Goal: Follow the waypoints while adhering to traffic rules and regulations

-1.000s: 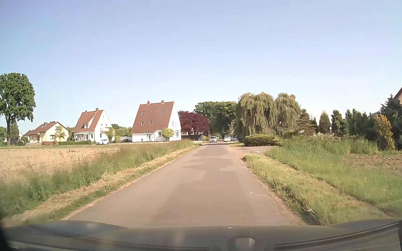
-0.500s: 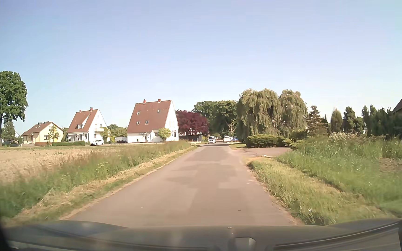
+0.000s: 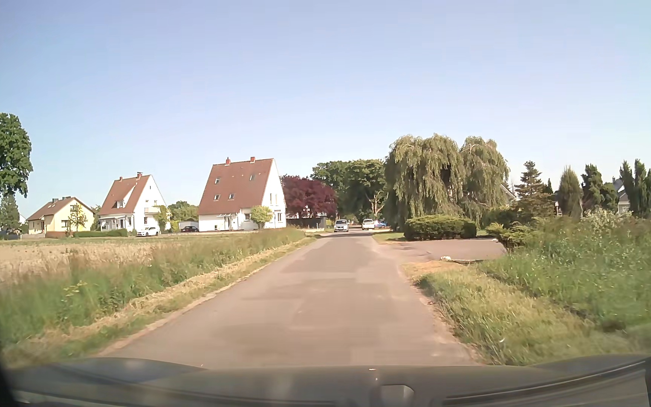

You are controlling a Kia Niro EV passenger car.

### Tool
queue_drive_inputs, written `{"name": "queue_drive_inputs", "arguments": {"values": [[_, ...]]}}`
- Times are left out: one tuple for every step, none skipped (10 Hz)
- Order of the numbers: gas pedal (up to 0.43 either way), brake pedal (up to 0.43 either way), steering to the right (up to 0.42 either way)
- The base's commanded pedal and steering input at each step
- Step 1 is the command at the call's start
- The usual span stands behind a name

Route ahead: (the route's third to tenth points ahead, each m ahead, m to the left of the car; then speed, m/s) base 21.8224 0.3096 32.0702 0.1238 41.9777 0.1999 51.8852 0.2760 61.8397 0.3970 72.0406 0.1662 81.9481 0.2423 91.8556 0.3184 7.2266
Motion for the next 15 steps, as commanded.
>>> {"name": "queue_drive_inputs", "arguments": {"values": [[0.098, 0.006, -0.001], [0.098, 0.006, -0.001], [0.098, 0.006, -0.001], [0.098, 0.006, -0.001], [0.098, 0.006, 0.000], [0.098, 0.006, 0.000], [0.098, 0.006, 0.000], [0.098, 0.006, 0.000], [0.098, 0.006, 0.001], [0.098, 0.006, 0.001], [0.079, 0.006, 0.001], [0.079, 0.006, 0.004], [0.079, 0.006, 0.005], [0.079, 0.006, 0.003], [0.079, 0.006, 0.003]]}}
